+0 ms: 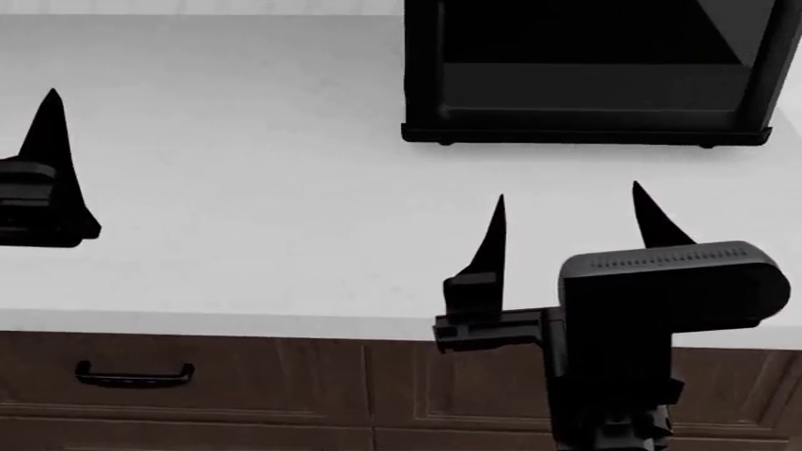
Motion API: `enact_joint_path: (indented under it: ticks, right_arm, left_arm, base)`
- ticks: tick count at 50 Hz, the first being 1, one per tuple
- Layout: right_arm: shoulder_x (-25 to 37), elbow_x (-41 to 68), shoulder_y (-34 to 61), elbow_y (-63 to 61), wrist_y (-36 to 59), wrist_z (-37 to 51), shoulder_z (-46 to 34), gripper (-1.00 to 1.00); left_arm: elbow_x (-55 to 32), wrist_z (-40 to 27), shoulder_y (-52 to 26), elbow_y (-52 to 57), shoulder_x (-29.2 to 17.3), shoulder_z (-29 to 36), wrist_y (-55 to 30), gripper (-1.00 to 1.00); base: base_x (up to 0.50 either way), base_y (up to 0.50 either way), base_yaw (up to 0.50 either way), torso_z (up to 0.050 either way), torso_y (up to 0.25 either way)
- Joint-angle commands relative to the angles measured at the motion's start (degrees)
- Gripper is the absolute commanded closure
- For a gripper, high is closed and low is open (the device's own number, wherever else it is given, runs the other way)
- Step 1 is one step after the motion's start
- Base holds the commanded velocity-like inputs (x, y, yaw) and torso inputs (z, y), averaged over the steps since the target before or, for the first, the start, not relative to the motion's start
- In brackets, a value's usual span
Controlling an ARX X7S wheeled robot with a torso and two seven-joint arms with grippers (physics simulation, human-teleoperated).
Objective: Turn on the toaster oven by setting the timer.
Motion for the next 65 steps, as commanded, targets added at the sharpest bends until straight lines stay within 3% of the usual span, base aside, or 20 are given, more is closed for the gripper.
enact_joint_path:
  ticks: [1, 65]
  right_arm:
    - [0.11, 0.44, -0.22, -0.92, 0.12, 0.47, 0.29, -1.0]
    - [0.96, 1.69, 0.94, -0.65, 0.72, 1.62, -1.03, -1.0]
  left_arm:
    - [-0.38, -0.21, 0.47, 0.42, -0.2, -0.06, 0.19, -1.0]
    - [-1.98, -1.55, -0.21, 0.71, -1.23, 0.07, 0.14, -1.0]
  base:
    - [0.0, 0.0, 0.0, 0.0, 0.0]
    - [0.22, 0.0, 0.0, 0.0, 0.0]
